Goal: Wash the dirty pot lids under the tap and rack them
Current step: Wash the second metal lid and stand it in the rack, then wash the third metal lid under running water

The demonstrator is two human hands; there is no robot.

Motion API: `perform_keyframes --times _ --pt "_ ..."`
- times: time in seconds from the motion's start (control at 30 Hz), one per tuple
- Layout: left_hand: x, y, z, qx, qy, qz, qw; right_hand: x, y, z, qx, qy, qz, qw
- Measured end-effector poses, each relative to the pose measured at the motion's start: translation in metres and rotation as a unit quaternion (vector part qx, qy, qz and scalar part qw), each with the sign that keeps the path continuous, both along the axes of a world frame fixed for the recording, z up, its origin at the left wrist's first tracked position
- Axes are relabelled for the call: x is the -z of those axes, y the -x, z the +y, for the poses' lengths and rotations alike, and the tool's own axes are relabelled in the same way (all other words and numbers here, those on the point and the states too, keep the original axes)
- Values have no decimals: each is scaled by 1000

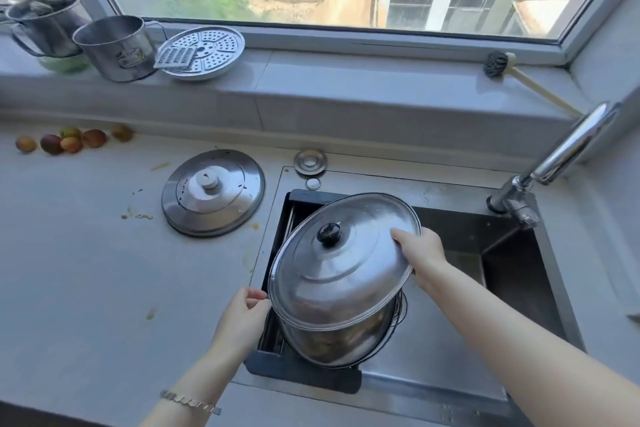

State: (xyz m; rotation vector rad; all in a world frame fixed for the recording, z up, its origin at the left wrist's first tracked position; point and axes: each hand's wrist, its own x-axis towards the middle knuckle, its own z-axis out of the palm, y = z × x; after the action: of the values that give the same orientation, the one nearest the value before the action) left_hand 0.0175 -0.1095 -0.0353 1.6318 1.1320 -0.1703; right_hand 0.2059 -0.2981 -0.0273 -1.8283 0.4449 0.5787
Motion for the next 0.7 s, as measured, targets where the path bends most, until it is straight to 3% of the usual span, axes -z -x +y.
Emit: perform_keyframes --times 0.23,0.37,0.5,0.7 --pt "6 -20 9 8 0 -10 1000 2 4 -8 -123 150 -22 981" --pt "3 -38 27 6 -16 -9 1000 -26 -9 9 -245 295 -143 912" --pt "2 -69 73 -26 -74 -13 997 -50 -27 51 -378 262 -195 866" --pt "4 -135 154 92 -315 51 943 -53 -38 101 -508 234 -205 803"
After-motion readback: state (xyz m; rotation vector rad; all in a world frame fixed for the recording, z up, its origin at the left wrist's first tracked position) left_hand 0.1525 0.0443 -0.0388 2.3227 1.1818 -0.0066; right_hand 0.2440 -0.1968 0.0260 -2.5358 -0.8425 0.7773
